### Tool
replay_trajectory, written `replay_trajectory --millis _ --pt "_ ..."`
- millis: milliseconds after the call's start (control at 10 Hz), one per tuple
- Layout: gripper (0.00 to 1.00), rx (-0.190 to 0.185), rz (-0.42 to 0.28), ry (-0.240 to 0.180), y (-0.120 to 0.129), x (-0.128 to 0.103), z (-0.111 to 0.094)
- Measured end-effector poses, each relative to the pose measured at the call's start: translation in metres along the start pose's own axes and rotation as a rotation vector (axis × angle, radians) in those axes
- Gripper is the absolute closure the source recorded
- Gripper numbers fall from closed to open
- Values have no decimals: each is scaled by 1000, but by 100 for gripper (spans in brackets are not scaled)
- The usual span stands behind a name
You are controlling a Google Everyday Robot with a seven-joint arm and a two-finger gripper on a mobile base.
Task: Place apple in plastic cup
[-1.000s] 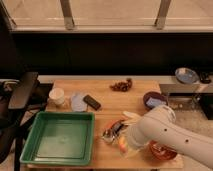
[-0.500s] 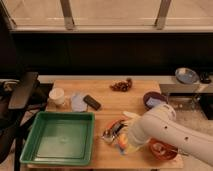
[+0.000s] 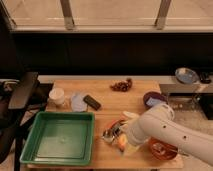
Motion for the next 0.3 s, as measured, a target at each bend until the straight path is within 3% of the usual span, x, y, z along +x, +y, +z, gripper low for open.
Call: replay_trajectory --millis 300 --pt "27 49 21 8 -1 7 -19"
